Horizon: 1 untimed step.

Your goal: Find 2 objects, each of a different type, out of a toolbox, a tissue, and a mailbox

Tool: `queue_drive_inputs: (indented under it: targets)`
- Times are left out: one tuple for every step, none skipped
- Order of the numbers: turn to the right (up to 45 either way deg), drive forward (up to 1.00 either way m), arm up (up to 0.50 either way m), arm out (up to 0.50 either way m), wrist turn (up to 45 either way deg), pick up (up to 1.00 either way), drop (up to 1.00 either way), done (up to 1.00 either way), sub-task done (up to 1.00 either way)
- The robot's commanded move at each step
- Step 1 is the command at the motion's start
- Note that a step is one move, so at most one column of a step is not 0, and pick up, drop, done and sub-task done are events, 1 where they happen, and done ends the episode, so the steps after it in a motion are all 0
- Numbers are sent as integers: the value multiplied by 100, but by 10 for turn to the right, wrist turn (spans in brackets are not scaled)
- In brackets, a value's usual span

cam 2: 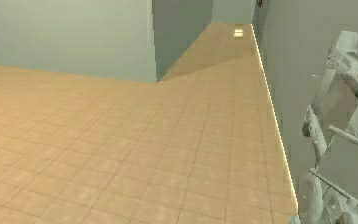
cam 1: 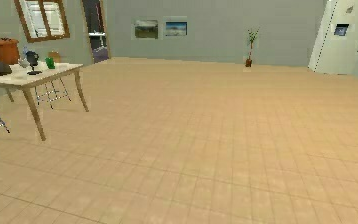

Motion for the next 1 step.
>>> queue_drive_inputs:
  targets:
    - [-120, 0, 0, 0, 0, 0, 0, 0, 0]
